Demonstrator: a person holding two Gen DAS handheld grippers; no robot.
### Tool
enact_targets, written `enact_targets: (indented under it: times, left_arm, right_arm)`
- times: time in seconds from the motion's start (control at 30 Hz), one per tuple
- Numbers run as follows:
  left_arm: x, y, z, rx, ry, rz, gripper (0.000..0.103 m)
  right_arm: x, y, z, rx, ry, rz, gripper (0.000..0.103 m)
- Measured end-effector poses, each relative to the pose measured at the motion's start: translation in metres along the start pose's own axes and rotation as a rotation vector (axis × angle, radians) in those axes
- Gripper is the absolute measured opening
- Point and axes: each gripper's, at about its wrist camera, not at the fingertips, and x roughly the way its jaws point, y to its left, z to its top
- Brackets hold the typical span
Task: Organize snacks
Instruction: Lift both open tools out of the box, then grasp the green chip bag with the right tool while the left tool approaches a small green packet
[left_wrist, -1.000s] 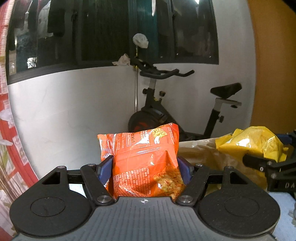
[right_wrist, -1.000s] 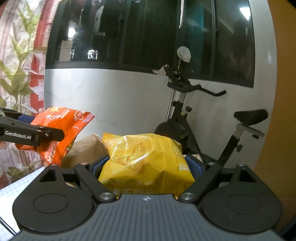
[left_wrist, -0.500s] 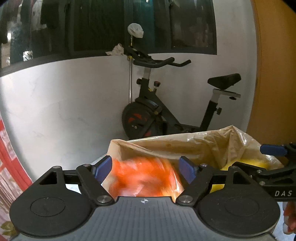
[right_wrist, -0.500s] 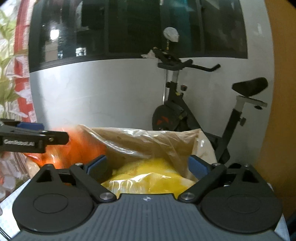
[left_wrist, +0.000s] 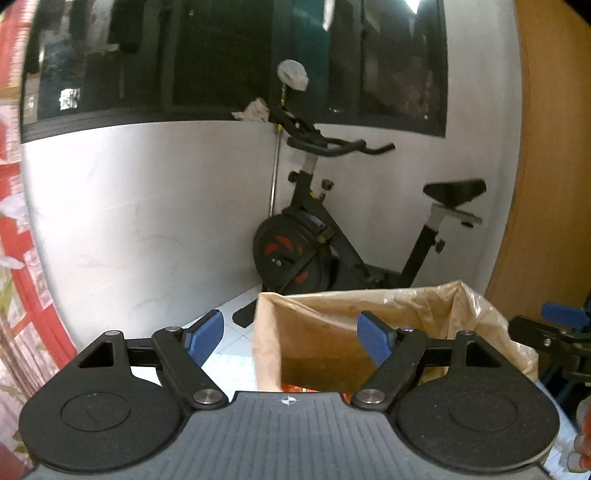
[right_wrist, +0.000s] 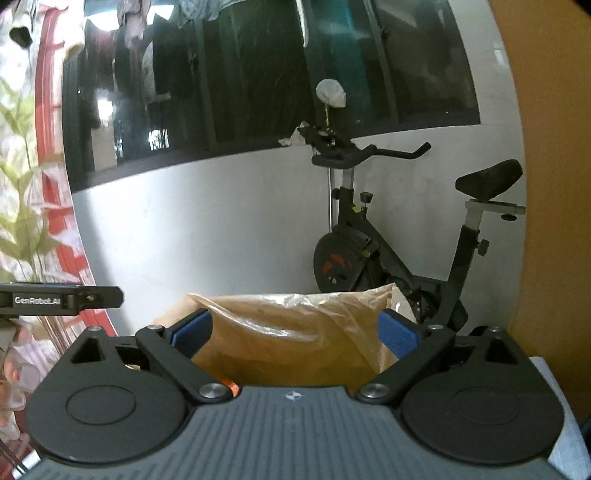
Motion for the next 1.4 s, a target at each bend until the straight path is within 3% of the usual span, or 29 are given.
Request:
enact_targets:
  times: [0.23,0.53,0.7,1.07,1.27,1.4]
  left_arm:
    - [-0.044,0.022,-0.016,-0.023,-0.006,0.005,0.081]
    - [-0.072,0.033,-0.085,-0.049,0.027,0.013,0.081]
    - [-0.064,0.032,-0.118,-0.063,0.083,-0.023,0.081]
    - [-0.045,0.047,-0.153,-0.073,0.143,0.015,0.081]
    - [-0.039,0.049,-0.171,-0.085,0.184,-0.006,0.081]
    - [-0.033,0.043,-0.188,-0.097,0.228,-0.029,0.080]
  right_arm:
    - [-0.036,0.010,-0.006,-0.005,0.005,0.016,0.098]
    - [-0.075,0.026,-0.067,-0.021,0.060,0.020,0.098]
    - [-0.066,0.032,-0.099,-0.052,0.128,0.000,0.098]
    - [0.005,0.048,-0.147,-0.124,0.348,-0.021,0.097]
    - [0.033,0.037,-0.157,-0.065,0.435,-0.069,0.097]
    - [0.042,0.021,-0.164,0.048,0.498,-0.064,0.097]
